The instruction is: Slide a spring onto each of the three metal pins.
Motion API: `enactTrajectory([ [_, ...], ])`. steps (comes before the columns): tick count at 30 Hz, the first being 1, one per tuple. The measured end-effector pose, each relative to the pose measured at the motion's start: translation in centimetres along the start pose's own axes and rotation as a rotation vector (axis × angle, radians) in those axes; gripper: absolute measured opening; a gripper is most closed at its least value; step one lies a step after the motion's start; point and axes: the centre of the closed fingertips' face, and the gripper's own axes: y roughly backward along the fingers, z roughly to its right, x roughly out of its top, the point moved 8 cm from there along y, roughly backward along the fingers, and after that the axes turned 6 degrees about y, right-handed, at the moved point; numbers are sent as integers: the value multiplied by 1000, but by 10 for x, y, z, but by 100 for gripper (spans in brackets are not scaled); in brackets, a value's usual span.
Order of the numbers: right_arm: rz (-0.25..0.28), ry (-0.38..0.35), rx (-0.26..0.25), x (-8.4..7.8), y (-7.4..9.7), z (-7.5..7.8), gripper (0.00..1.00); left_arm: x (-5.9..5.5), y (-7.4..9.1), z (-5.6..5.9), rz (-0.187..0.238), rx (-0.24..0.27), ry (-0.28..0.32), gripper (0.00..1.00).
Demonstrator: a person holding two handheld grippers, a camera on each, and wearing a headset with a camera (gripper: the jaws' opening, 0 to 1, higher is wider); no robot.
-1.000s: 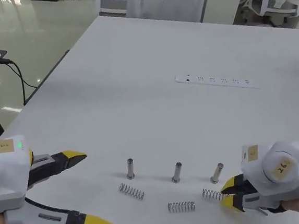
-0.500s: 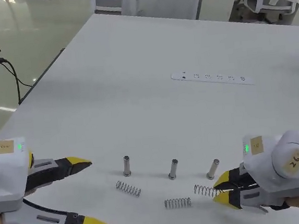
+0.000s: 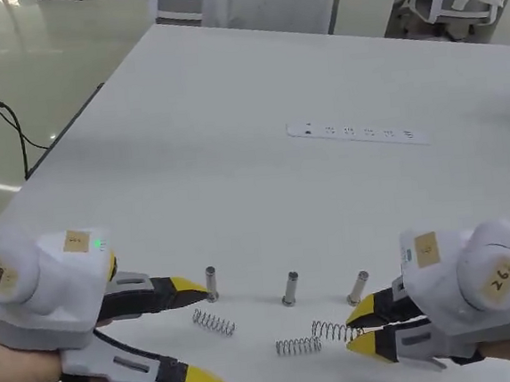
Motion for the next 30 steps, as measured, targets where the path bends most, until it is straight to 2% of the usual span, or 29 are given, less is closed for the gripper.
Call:
enactTrajectory([
  [6, 8, 23, 17, 9, -3, -4, 8, 6, -15, 2, 4, -21, -20, 61],
  [15, 22, 50, 27, 17, -2, -7, 8, 17, -42, 6, 9, -66, -60, 48],
  [18, 27, 52, 30, 18, -1, -8, 8, 19, -50, 8, 29, -71, -55, 42],
  [21, 27, 50, 32, 18, -1, -9, 8, 20, -56, 13, 31, -88, -70, 38],
  [30, 42, 58, 31, 20, 3, -10, 8, 21, -62, 15, 43, -119, -83, 25],
])
